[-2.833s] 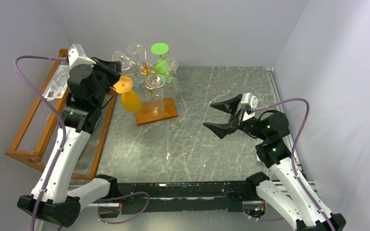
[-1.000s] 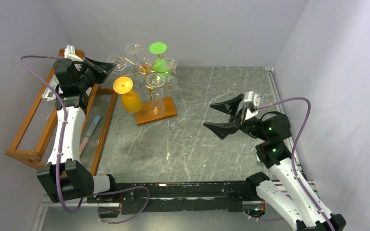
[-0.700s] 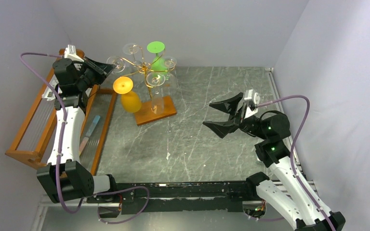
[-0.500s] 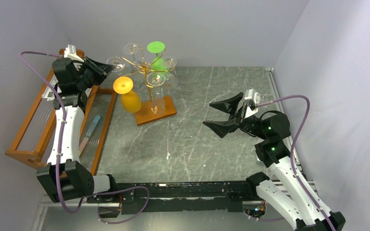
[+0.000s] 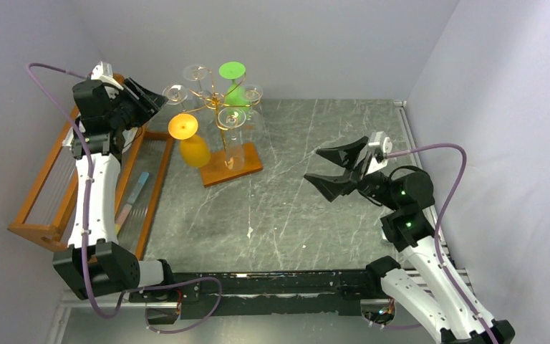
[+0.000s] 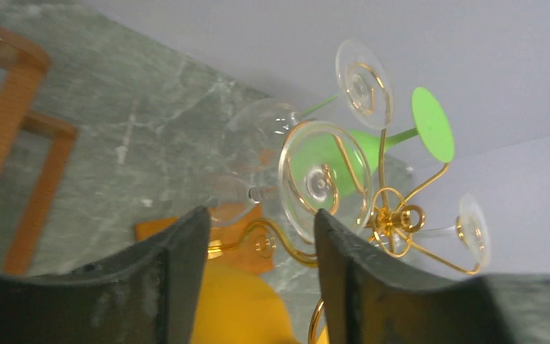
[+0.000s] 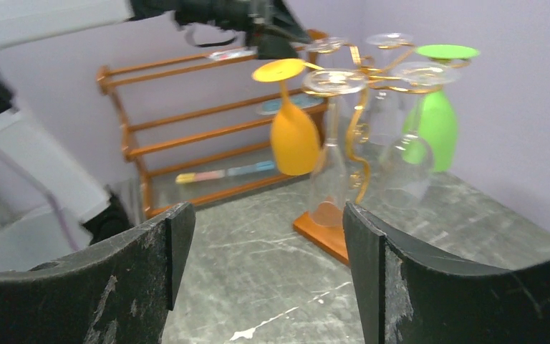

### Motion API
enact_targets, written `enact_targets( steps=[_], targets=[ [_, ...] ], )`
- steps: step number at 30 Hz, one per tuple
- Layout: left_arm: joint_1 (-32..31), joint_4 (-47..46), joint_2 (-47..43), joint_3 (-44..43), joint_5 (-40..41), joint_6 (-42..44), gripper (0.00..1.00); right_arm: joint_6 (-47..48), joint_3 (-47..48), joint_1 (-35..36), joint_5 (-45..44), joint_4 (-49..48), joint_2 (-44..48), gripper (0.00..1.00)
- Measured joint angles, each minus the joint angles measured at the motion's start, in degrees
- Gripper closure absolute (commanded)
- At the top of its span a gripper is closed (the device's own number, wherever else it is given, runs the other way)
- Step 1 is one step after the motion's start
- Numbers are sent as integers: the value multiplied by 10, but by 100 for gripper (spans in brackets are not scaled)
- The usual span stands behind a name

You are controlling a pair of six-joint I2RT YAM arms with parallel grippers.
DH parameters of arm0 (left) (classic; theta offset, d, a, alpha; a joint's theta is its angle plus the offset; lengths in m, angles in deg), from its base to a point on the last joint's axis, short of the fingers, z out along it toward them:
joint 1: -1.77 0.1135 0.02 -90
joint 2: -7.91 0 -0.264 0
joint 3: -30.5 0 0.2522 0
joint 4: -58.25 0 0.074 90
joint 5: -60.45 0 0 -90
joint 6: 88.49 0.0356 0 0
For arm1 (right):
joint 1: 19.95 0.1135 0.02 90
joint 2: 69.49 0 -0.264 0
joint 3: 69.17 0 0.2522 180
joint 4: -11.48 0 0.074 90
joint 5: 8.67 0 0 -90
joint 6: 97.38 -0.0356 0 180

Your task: Place the wine glass upside down on the wine glass rack

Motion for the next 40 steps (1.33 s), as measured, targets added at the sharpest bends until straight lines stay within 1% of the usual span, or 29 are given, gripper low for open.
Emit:
enact_targets(
  steps=[1, 4, 6, 9, 11, 14, 15, 18, 21, 26, 33, 36, 40],
  targets=[
    [0, 14, -1, -9, 5, 11, 33, 0, 2, 0, -16, 8, 3, 21],
    [0, 53, -9, -46, 24, 47, 26, 4, 16, 0, -105, 45, 27, 22],
    [0, 72, -22, -66, 39, 68, 17, 5, 21, 0, -167, 60, 52, 22],
    [1, 92, -58, -77, 55, 92, 12, 0, 30, 0, -254, 82, 85, 21],
    [1, 106, -87, -77, 61, 104, 9, -7, 43, 0, -312, 107, 95, 21],
    [-5, 129, -120, -77, 67, 119, 8, -25, 79, 0, -412, 179, 91, 17],
    [-10, 140, -129, -77, 71, 125, 7, -35, 100, 1, -456, 220, 85, 15],
    [-35, 170, -150, -77, 73, 144, 7, -56, 153, 1, -542, 313, 59, 7],
    [-62, 198, -185, -69, 73, 169, 8, -70, 199, 1, -596, 400, 31, 2],
    [-101, 245, -267, -62, 91, 210, 7, -84, 216, 1, -625, 498, 21, 0],
    [-157, 289, -363, -103, 161, 243, 7, -85, 226, 1, -610, 548, 47, 0],
    [-174, 301, -381, -108, 194, 252, 7, -85, 233, 1, -605, 555, 61, 0],
    [-196, 321, -374, -119, 238, 256, 6, -85, 233, 1, -595, 555, 87, 0]
  ],
)
